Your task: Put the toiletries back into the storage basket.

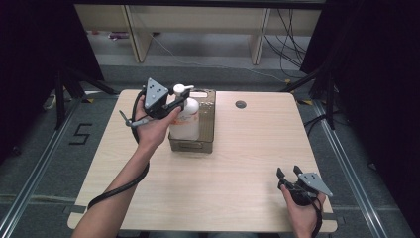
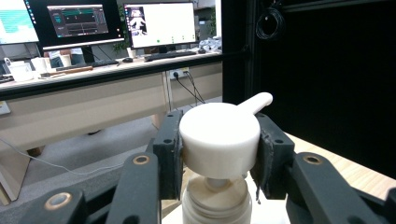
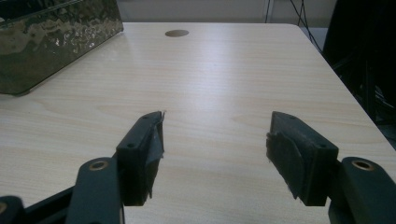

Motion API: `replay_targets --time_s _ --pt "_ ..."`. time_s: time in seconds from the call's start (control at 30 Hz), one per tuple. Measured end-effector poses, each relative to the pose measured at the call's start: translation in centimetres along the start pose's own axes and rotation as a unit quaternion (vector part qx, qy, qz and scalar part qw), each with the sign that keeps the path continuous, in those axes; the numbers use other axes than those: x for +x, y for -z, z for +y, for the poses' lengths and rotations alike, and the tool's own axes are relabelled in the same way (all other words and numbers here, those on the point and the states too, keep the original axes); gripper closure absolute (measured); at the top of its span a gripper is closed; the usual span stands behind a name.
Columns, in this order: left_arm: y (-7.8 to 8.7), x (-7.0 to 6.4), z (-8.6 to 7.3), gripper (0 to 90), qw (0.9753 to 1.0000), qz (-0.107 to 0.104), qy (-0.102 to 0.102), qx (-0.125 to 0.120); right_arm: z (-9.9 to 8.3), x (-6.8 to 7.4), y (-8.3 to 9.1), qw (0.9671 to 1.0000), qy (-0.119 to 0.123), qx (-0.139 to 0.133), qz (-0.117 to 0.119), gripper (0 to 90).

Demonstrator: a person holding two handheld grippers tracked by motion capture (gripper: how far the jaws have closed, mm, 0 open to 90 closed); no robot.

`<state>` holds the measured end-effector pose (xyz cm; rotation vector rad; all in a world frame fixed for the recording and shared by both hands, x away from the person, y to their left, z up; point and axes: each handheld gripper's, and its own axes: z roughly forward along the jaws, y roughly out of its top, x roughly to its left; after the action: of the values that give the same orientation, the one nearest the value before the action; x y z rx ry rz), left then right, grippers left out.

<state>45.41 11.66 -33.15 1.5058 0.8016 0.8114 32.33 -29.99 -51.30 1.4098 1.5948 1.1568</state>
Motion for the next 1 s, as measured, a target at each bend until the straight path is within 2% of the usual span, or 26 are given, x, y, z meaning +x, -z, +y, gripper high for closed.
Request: replay_targets --time_s 1.0 --pt "0.2 -0.3 -1.8 58.9 0.9999 0.000 -0.003 0.016 0.0 0.1 -0.1 1.0000 0.000 -0.005 0.000 36.9"
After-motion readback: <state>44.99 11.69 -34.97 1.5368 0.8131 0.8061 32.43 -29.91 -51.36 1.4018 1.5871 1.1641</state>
